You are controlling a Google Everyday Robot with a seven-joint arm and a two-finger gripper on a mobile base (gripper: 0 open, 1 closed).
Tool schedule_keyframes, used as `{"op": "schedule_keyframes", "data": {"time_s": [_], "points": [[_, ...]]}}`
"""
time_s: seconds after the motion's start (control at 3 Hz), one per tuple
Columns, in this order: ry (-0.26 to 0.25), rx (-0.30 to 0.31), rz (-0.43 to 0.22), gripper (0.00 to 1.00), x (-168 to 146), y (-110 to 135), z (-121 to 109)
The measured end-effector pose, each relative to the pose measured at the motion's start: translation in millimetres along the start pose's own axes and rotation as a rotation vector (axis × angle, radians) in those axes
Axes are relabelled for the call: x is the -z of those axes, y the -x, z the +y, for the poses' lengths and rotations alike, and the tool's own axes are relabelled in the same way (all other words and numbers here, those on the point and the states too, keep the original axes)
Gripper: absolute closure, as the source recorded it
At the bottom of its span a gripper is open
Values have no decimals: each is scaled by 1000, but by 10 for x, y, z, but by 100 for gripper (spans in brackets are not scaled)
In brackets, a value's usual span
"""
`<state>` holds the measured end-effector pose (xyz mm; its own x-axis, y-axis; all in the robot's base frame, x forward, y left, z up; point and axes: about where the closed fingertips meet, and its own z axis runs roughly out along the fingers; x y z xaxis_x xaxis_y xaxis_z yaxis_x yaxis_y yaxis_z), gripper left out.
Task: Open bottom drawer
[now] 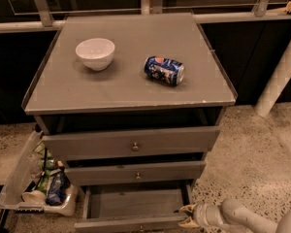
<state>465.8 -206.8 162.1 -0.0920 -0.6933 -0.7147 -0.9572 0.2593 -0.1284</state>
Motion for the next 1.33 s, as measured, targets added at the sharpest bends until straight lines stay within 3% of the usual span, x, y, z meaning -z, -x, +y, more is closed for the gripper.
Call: {"op": "schedule_keyframes", "data": {"time_s": [0.33, 1.0, 1.33], "points": [[0, 0, 0, 82, 0, 0, 0], [0, 0, 0, 35, -1, 0, 1], [18, 4, -18, 37, 14, -41, 115]]}}
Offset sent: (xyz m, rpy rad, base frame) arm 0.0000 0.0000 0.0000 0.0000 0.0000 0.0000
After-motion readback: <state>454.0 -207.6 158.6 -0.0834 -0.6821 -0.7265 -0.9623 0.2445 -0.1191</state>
